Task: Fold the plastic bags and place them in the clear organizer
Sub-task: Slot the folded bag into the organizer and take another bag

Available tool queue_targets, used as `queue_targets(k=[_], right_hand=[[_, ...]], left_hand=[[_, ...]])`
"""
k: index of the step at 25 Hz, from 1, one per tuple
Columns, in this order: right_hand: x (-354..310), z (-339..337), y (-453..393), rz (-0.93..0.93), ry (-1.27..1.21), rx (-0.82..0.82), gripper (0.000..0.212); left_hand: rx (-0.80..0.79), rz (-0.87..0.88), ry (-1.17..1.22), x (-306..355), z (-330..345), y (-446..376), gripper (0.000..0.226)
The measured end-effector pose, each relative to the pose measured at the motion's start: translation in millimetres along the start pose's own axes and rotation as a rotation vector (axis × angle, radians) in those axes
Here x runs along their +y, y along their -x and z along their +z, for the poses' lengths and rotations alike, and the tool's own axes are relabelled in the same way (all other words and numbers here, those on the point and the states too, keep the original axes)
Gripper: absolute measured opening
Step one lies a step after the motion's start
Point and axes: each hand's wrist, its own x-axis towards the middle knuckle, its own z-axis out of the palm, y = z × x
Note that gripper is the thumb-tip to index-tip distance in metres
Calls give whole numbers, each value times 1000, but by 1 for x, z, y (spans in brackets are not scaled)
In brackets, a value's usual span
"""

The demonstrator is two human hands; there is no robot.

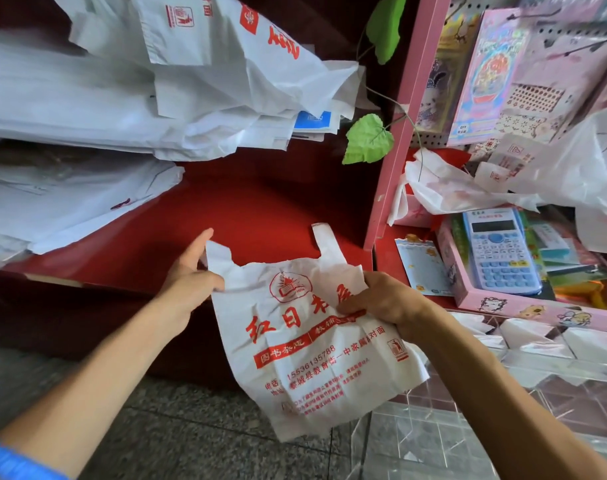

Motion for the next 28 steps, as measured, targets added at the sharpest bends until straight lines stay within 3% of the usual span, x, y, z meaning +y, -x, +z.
queue_targets(k=[4,7,8,10,13,16,18,19,21,23,26,28], right_hand=[[3,0,0,-9,4,25,37],[4,5,-4,-35,-59,101,39],[5,7,-5,-61,-89,157,41],[4,13,-6,-103,-166,263,44],[3,24,-8,-177,-297,318,49],[2,32,-15,-228,-494,353,50],[2,33,-21,-231,-525,406,50],[2,33,-23,-259,-438,459,51],[5,29,-25,-388,-41,601,55],[7,27,-25,-530,365,658,44],[10,29,-24,-618,643,440,31],[15,35,-24,-560,822,233,41]], left_hand=[[-32,189,-57,5,5,-3,91],[72,146,-284,0,11,-5,82],[106,179,-410,-3,11,-5,75],[107,409,-606,-7,12,-2,46],[-26,645,-662,3,21,13,12],[-165,693,-728,8,36,26,18],[-295,588,-777,6,41,26,36],[-350,532,-809,3,42,24,46],[-373,507,-928,-1,42,19,59],[-303,520,-1066,-7,40,13,54],[-164,544,-1154,-13,38,5,43],[-102,651,-1058,-11,38,6,39]])
